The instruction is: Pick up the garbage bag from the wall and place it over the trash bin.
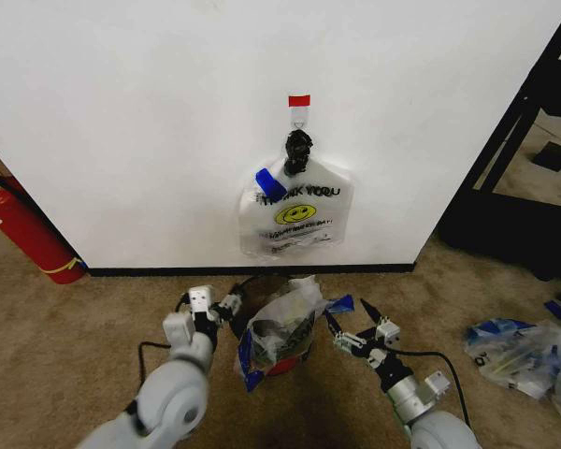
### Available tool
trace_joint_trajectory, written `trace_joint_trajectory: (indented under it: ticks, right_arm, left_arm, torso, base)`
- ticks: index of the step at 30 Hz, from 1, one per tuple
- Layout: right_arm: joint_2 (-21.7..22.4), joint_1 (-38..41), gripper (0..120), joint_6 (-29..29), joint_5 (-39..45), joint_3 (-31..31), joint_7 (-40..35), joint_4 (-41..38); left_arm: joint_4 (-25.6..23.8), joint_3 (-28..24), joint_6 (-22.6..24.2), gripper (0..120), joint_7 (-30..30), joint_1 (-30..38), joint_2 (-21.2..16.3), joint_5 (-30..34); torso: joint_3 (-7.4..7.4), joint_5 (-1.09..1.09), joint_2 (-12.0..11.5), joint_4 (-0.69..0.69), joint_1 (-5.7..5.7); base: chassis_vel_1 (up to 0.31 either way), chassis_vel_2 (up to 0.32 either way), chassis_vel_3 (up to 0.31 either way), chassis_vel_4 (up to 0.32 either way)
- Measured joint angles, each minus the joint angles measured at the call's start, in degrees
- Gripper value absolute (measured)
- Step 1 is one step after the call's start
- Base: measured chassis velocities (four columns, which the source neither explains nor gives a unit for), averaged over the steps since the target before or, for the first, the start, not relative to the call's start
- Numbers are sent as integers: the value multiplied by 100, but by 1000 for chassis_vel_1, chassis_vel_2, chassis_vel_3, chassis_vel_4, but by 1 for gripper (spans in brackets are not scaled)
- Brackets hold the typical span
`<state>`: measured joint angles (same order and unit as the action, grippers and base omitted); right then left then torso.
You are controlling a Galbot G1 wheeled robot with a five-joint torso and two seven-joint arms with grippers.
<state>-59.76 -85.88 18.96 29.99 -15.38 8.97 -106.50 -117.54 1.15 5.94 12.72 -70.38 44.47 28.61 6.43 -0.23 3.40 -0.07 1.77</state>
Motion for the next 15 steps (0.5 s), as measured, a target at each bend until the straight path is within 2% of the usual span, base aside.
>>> trace_joint_trajectory:
  ticks: [1, 2, 3, 4, 5, 6, 9, 12, 15]
  right_arm:
    - [0, 0, 100, 0, 0, 0, 0, 0]
    - [-26, 22, 100, 110, -29, -72, 218, 80]
    - [-29, 99, 100, 216, -20, -111, 509, 167]
    - [-22, 168, 100, 299, -2, -158, 774, 235]
    - [-22, 168, 100, 299, -2, -158, 774, 235]
    - [-7, 219, 100, 400, 15, -259, 1083, 312]
    - [45, 263, 100, 613, 12, -536, 1803, 496]
    - [64, 233, 100, 740, -45, -683, 2173, 616]
    - [28, 188, 100, 811, -69, -697, 2336, 679]
  left_arm:
    - [0, 0, 0, 81, 0, 0, 0, 0]
    - [176, -121, -274, 87, -836, 189, -337, -212]
    - [262, -141, -382, 92, -1430, 317, -552, -279]
    - [300, -164, -390, 95, -1685, 399, -642, -255]
    - [300, -164, -390, 95, -1685, 399, -642, -255]
    - [334, -218, -322, 97, -1929, 557, -738, -163]
    - [343, -446, 167, 100, -2215, 1000, -888, 94]
    - [428, -854, 585, 100, -2097, 1413, -807, 188]
    - [568, -1143, 735, 100, -1921, 1652, -634, 231]
  torso:
    - [0, 0, 0, 0, 0]
    - [1, 0, 0, -4, 0]
    - [1, -1, 0, -7, 1]
    - [1, 1, 0, -3, 0]
    - [1, 1, 0, -3, 0]
    - [1, 3, 0, 2, 0]
    - [1, 0, 0, -2, 0]
    - [1, 2, 0, -3, 0]
    - [1, 0, 0, -4, 0]
  base:
    - [0, 0, 0, 0]
    - [0, 0, 0, 0]
    - [0, 0, 0, 0]
    - [0, 0, 0, 0]
    - [0, 0, 0, 0]
    - [0, 0, 0, 0]
    - [0, 0, 0, 0]
    - [0, 0, 0, 0]
    - [0, 0, 0, 0]
